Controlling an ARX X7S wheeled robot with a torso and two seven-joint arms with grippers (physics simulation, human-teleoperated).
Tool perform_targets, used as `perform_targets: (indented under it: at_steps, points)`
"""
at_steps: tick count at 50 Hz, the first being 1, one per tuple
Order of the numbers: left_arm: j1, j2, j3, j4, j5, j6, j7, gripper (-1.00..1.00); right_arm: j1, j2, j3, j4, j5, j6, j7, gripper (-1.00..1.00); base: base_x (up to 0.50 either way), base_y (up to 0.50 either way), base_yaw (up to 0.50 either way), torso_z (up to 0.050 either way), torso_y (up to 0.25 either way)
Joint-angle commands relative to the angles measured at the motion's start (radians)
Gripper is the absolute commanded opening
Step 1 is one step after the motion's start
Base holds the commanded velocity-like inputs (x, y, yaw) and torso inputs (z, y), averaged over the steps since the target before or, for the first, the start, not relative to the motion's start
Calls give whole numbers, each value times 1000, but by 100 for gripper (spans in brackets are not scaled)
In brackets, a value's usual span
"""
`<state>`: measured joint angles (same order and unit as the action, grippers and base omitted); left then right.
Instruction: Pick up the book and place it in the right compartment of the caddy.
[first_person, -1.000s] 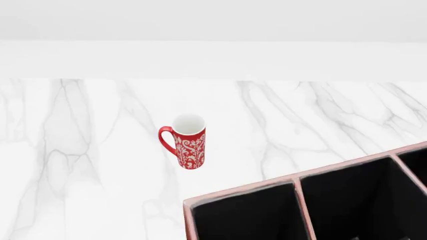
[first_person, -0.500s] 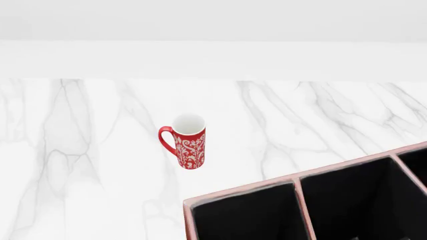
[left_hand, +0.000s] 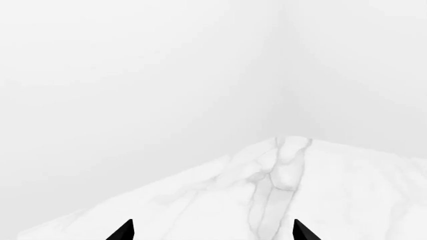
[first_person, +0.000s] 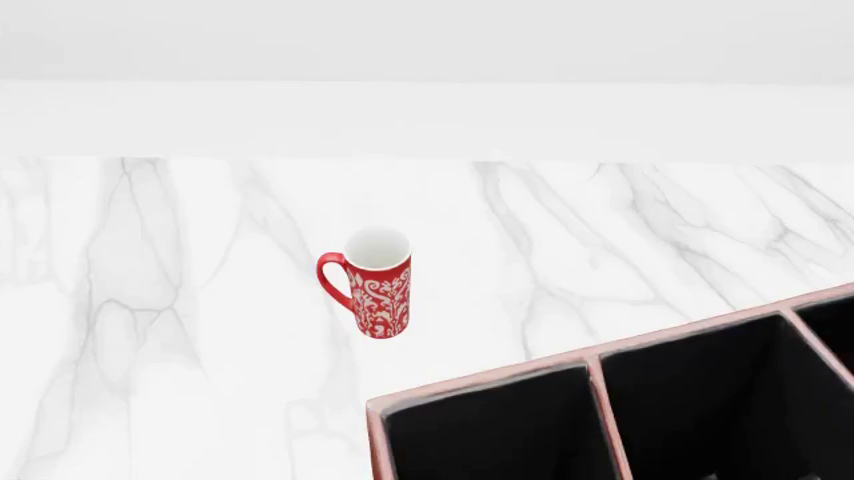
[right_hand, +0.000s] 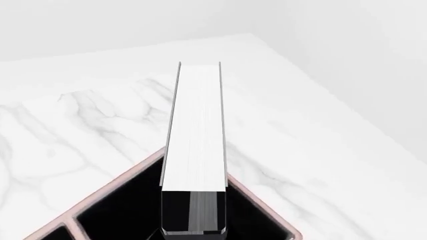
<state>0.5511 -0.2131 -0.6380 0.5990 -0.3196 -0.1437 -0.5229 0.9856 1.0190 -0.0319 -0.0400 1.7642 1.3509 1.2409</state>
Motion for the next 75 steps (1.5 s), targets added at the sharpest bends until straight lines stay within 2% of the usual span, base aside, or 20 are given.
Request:
perform_targets:
  at_steps: [1,27,46,75]
  points:
    - [0,-1,4,-5,2,3,-1,100,13,-5,-4,1,-57,-10,-38,-100,0,0,0,0,0]
    - [2,-6,7,-3,0,3,-5,100,-52,-13,-2,-19,-47,-47,-71,-100,0,0,0,0,1]
    - [6,-6,5,4,-5,3,-8,100,-115,-27,-10,-6,-111,-88,-145,-100,0,0,0,0,2]
    - [5,-12,14,4,-2,1,-12,100,-119,-48,-58,46,-202,-125,-215,-100,0,0,0,0,1]
